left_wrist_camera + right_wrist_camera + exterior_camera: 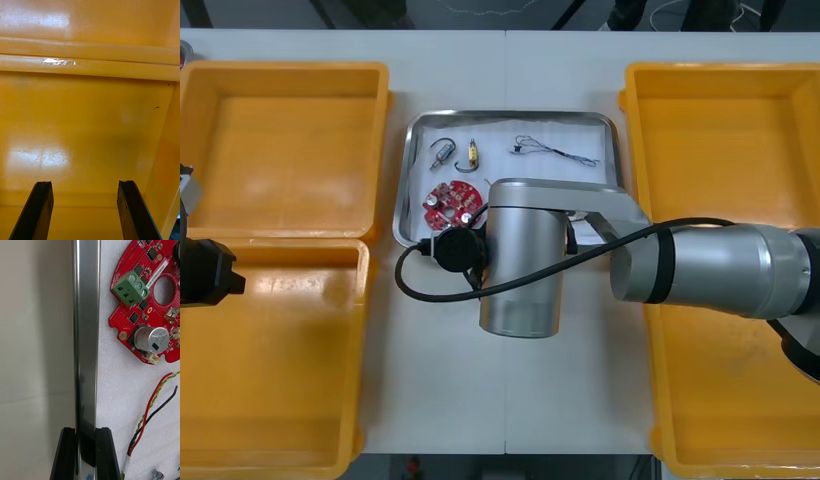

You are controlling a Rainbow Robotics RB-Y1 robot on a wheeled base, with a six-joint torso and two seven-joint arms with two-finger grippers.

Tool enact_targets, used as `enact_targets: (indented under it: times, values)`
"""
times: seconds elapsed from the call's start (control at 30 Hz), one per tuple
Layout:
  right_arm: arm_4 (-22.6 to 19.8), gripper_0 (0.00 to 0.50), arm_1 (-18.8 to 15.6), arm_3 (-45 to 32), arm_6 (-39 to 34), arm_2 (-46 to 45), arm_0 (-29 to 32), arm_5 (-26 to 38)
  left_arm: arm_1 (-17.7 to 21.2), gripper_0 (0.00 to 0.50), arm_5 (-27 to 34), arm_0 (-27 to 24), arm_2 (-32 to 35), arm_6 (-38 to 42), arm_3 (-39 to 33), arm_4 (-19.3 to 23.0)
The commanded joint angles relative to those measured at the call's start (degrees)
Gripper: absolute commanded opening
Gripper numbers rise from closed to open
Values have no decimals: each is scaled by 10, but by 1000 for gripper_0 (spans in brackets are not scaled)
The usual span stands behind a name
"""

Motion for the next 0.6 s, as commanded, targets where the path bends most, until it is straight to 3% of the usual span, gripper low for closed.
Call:
enact_targets:
  times: [0.03, 0.2, 0.6]
  values:
    - [6, 0, 22, 20, 4, 8, -48, -14, 23, 500, 4, 10, 17, -64, -19, 5]
    - [7, 0, 25, 38, 8, 8, -62, -30, 23, 500, 4, 10, 17, -64, -19, 5]
    - [57, 0, 27, 94, 24, 8, -81, -83, 23, 500, 4, 10, 17, -64, -19, 5]
